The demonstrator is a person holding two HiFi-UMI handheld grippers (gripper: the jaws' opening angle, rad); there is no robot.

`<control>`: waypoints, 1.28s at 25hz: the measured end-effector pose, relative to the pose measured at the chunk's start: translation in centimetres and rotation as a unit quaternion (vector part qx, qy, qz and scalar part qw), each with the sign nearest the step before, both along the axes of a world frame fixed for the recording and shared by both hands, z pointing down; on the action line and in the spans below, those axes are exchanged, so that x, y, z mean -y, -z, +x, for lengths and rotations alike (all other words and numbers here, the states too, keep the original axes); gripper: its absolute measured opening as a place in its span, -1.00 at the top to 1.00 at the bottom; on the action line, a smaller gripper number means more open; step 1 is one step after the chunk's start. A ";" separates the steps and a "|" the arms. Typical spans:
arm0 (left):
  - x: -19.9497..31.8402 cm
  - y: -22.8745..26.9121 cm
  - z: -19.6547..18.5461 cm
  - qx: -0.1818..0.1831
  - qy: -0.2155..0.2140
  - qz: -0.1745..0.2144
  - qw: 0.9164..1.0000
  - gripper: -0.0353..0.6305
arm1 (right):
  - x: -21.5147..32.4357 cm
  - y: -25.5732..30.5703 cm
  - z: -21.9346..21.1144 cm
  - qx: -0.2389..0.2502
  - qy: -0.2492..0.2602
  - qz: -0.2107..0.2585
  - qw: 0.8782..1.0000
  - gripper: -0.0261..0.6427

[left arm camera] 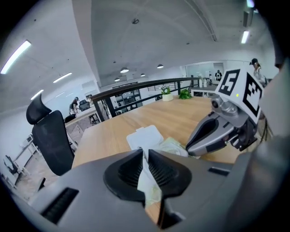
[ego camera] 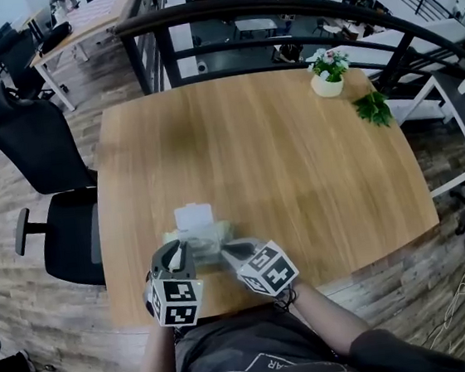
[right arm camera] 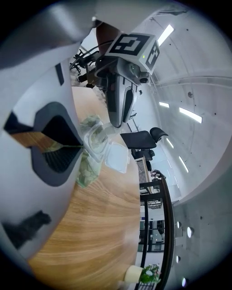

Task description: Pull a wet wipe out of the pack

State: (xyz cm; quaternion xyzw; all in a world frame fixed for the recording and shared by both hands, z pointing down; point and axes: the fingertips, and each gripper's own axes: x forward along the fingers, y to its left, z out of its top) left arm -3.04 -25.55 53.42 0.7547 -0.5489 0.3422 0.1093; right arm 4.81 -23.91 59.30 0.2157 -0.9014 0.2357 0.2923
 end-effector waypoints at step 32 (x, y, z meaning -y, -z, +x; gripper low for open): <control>-1.6 -2.2 -3.6 -0.218 -0.079 -0.049 0.972 0.85 | 0.8 1.6 -7.4 -0.159 0.093 0.036 0.982 0.56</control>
